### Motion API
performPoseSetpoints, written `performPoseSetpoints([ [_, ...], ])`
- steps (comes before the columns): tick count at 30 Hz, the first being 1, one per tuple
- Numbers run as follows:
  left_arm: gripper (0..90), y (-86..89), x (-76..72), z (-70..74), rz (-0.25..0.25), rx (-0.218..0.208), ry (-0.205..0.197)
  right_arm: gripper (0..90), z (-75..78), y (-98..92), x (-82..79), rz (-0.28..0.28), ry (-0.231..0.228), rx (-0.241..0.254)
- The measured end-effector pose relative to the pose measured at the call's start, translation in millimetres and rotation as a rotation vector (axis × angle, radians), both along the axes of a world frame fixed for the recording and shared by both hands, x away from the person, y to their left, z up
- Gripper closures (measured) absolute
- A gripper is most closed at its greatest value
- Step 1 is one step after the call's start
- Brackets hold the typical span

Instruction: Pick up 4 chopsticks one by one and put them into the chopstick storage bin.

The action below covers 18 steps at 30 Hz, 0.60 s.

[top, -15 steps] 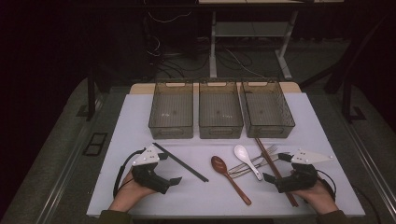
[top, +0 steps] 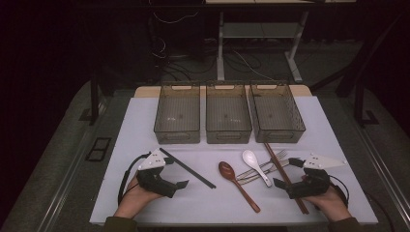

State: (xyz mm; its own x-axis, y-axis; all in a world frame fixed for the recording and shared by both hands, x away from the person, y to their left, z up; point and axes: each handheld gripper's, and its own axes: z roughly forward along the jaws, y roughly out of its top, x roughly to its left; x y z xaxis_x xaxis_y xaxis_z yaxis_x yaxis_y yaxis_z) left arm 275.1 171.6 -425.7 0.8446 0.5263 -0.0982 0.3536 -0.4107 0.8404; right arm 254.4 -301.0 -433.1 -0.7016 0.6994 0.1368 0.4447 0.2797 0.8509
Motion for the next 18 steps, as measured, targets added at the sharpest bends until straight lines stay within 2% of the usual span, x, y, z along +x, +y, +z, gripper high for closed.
performPoseSetpoints([
  [1, 6.1, 0.2, 0.5, 0.1, 0.003, 0.003, -0.004, 1.0, 0.0, 0.0, 0.0, 0.0, 0.0, 0.0],
  [4, 14.4, 1.0, 1.4, 0.8, 0.014, 0.011, -0.021, 1.0, 0.3, 0.3, 0.2, -0.004, 0.001, 0.005],
  [7, 18.7, 0.2, 2.0, 0.6, 0.016, 0.011, -0.017, 1.0, 0.7, 0.4, 0.2, -0.008, -0.001, 0.008],
  [9, 25.2, -1.1, 2.2, 0.4, 0.004, 0.02, -0.019, 1.0, 0.7, 0.1, 0.1, -0.008, 0.0, 0.009],
  [10, 31.7, -1.8, 2.8, -0.1, 0.006, 0.024, -0.024, 0.9, 0.6, -0.1, -0.1, -0.01, -0.001, 0.008],
  [11, 31.7, -2.4, 4.0, -0.5, 0.006, 0.027, -0.021, 0.9, 0.6, -0.1, -0.1, -0.01, -0.001, 0.008],
  [16, 51.8, -3.3, 13.5, -0.8, 0.036, 0.044, -0.011, 1.0, -0.1, -0.6, 1.1, -0.016, 0.0, 0.007],
  [17, 59.1, -3.1, 15.7, -0.8, 0.041, 0.052, -0.01, 1.0, -0.2, -0.5, 1.1, -0.015, 0.003, 0.005],
  [18, 59.1, -3.0, 17.8, -1.1, 0.049, 0.063, -0.014, 1.0, -0.2, -0.5, 1.1, -0.015, 0.003, 0.005],
])
